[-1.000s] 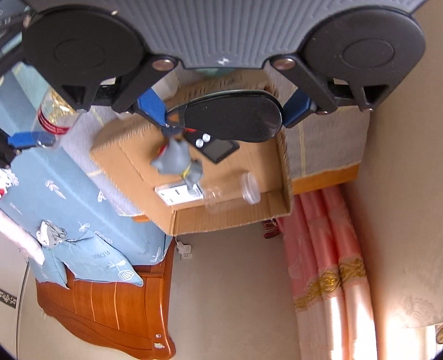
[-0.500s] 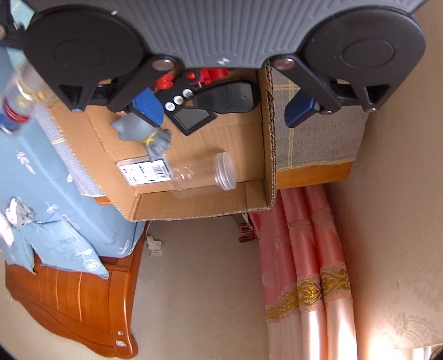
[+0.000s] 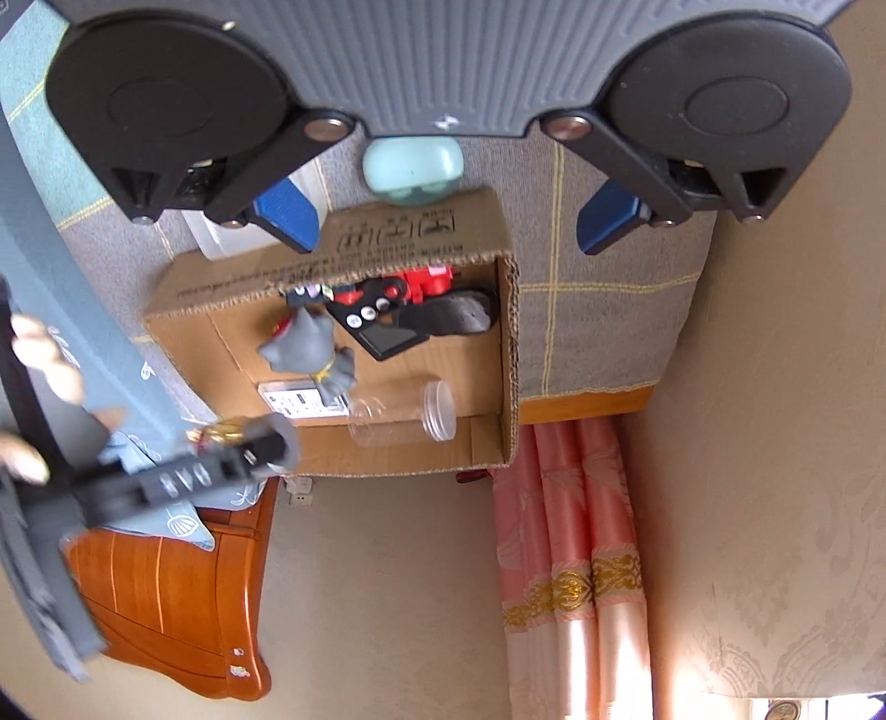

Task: Organize rigid objects
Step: 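Carry both items over the box and open both grippers to drop them, then grasp the white plastic container with right gripper while left grasps the mint earbud case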

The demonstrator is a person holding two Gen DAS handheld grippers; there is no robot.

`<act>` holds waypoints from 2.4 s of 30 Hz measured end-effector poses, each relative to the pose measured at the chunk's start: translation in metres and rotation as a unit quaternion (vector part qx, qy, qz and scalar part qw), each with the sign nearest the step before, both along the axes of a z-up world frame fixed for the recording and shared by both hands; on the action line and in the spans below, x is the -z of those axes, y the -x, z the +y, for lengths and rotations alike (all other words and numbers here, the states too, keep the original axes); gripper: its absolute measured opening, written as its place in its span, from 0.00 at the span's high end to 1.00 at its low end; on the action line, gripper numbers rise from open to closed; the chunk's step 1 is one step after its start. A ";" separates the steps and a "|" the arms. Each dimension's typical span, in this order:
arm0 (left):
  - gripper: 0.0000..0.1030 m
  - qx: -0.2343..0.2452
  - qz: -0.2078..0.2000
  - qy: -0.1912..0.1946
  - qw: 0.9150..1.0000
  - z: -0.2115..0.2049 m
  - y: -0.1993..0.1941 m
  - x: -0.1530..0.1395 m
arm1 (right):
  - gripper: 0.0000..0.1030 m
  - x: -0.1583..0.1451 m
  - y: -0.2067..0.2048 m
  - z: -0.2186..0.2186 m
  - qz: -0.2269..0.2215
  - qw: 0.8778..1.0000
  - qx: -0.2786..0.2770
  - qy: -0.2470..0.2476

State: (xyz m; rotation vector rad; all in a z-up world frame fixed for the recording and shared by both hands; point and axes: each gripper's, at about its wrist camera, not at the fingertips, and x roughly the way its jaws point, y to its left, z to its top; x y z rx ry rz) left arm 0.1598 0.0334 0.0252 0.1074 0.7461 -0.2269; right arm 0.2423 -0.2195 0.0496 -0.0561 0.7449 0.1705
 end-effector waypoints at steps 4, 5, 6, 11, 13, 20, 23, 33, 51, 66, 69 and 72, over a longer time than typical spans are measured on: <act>0.02 0.008 0.002 -0.004 1.000 -0.001 0.005 0.004 | 0.00 -0.005 0.003 0.001 -0.002 1.000 0.004 -0.012; 0.02 0.008 0.004 -0.003 1.000 0.000 0.005 0.005 | 0.00 -0.006 0.008 0.001 -0.004 1.000 0.003 -0.010; 0.02 0.008 0.007 -0.003 1.000 0.000 0.006 0.006 | 0.00 -0.005 0.013 0.002 -0.004 1.000 0.002 -0.009; 0.02 0.007 0.013 0.001 1.000 0.003 0.009 0.009 | 0.00 0.002 0.035 0.010 0.014 1.000 0.005 0.010; 0.02 0.006 0.016 0.004 1.000 0.006 0.012 0.010 | 0.00 0.006 0.046 0.012 0.019 1.000 0.008 0.011; 0.02 -0.010 0.028 0.007 1.000 0.022 0.014 0.023 | 0.00 0.026 0.095 0.020 0.019 0.999 0.023 -0.011; 0.02 -0.018 0.033 0.012 0.999 0.029 0.014 0.028 | 0.00 0.040 0.111 0.025 0.032 0.998 0.030 -0.033; 0.02 -0.032 0.045 0.020 0.998 0.041 0.014 0.037 | 0.00 0.082 0.109 0.067 0.066 0.995 0.066 -0.032; 0.02 -0.015 0.089 0.008 0.996 0.017 -0.003 0.069 | 0.00 0.124 0.111 0.032 0.094 0.984 0.149 0.009; 0.01 -0.023 0.099 -0.009 0.995 -0.005 -0.027 0.097 | 0.00 0.125 0.113 0.027 0.090 0.990 0.112 0.013; 0.01 -0.031 0.096 -0.008 0.995 -0.007 -0.033 0.096 | 0.00 0.125 0.113 0.026 0.087 0.990 0.108 0.015; 0.11 -0.032 0.092 -0.006 0.995 -0.009 -0.034 0.094 | 0.00 0.126 0.114 0.026 0.084 0.991 0.103 0.015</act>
